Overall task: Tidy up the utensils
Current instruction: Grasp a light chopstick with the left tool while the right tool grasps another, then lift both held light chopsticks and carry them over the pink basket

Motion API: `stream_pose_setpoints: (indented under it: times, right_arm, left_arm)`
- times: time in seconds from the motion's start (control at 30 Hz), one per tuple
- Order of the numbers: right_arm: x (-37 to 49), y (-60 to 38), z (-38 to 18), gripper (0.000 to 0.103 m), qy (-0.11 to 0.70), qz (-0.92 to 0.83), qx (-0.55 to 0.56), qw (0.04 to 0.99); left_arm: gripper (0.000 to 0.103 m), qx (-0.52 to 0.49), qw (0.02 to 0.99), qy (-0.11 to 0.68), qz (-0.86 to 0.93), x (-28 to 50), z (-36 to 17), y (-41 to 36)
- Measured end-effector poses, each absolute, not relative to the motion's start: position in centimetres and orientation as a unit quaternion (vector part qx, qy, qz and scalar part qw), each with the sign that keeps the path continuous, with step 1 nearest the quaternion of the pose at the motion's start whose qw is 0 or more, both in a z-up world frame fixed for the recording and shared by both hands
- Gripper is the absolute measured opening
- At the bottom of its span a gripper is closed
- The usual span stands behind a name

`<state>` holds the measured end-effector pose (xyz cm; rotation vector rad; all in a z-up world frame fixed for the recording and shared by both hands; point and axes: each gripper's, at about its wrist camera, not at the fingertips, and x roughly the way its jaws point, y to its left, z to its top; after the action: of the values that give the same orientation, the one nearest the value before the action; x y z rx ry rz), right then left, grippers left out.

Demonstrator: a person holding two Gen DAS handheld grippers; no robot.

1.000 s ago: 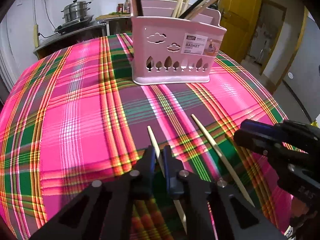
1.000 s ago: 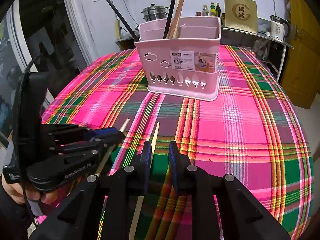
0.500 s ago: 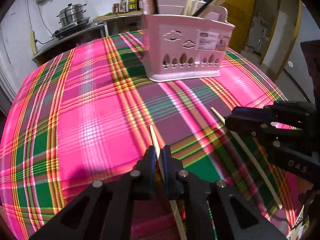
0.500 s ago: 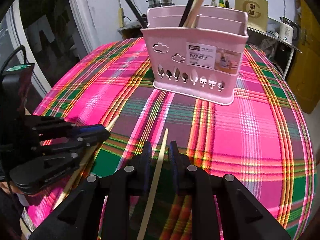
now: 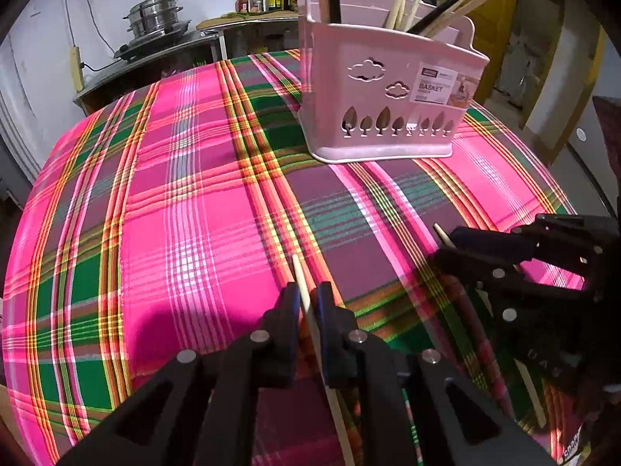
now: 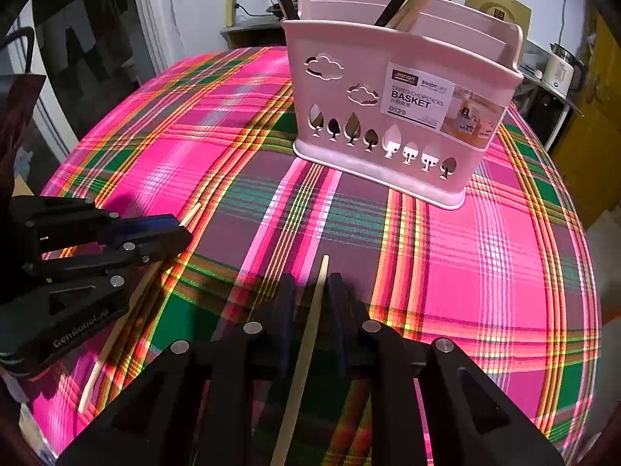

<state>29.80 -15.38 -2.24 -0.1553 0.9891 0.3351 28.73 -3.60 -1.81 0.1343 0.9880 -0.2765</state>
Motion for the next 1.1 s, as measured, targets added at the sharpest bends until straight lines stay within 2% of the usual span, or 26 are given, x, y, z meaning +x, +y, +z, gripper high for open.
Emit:
stream_pose_setpoints:
  times: [0.07, 0.13, 0.43, 0.87, 0.97, 1.1]
  right_arm:
    - [29.7, -15.3, -2.2, 0.009, 0.47, 0.159, -0.077, 0.865]
    - [29.8, -15.5, -2.3, 0.006, 0.471, 0.162, -0.067, 0.864]
    - [29.2, -16.0, -0.1, 0.005, 0.449, 0.183, -0.043, 0.874]
    - [26.9, -17.7, 7.1, 0.005, 0.37, 0.19, -0.015, 0.909]
    - [26.6, -17.7, 7.9, 0.005, 0.361, 0.19, -0.013, 0.913]
    - [26.2, -17.9, 7.7, 0.005, 0.364, 0.188, -0.013, 0.912]
  left_arm:
    - [0.01, 0.066, 0.871, 0.47, -0.131, 28.7, -1.8, -3.7]
    - [0.01, 0.065, 0.87, 0.472, -0.129, 28.7, -1.8, -3.8]
    - [0.007, 0.041, 0.874, 0.464, -0.138, 28.8, 0.0, -3.5]
    - [0.006, 0.026, 0.911, 0.381, -0.155, 26.0, 8.8, -2.1]
    - [0.006, 0.029, 0.906, 0.389, -0.163, 26.1, 8.5, -2.3]
    - [0.007, 0.031, 0.887, 0.436, -0.149, 27.5, 4.9, -2.8]
